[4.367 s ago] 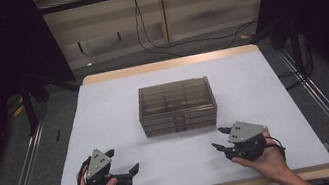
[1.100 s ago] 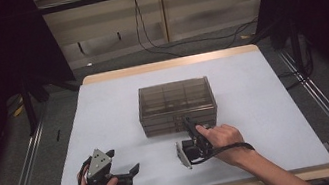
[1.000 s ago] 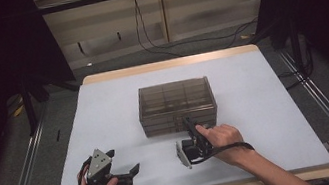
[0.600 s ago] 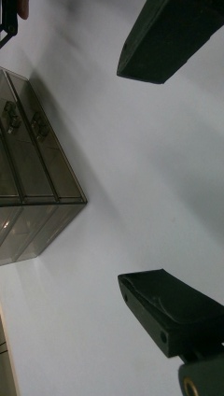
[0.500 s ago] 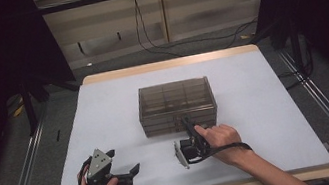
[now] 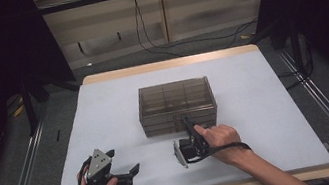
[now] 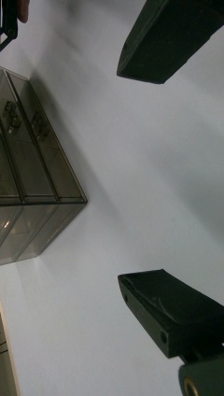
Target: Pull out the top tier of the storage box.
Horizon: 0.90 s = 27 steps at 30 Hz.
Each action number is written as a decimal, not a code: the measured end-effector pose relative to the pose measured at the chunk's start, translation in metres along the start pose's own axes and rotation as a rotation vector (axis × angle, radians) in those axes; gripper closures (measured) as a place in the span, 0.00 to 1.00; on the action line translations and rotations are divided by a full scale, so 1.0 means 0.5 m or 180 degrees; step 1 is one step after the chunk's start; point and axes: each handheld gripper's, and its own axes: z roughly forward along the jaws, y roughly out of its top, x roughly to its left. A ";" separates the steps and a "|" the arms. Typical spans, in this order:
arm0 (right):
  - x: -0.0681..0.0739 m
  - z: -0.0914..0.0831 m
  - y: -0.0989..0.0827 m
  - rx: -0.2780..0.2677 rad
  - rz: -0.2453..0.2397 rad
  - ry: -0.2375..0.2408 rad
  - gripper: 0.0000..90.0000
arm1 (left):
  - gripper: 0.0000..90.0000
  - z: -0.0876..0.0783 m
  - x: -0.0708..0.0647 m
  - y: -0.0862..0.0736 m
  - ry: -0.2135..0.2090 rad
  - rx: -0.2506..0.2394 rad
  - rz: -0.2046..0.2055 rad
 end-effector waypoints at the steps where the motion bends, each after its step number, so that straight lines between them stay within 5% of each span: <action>1: 0.000 -0.001 0.000 0.0010 0.0024 0.0006 0.90 | 0.03 0.000 0.000 0.000 -0.0002 0.0003 0.0000; 27: 0.002 -0.025 0.003 -0.0007 0.0059 0.0076 0.90 | 0.03 0.000 -0.001 0.000 -0.0005 -0.0007 -0.0019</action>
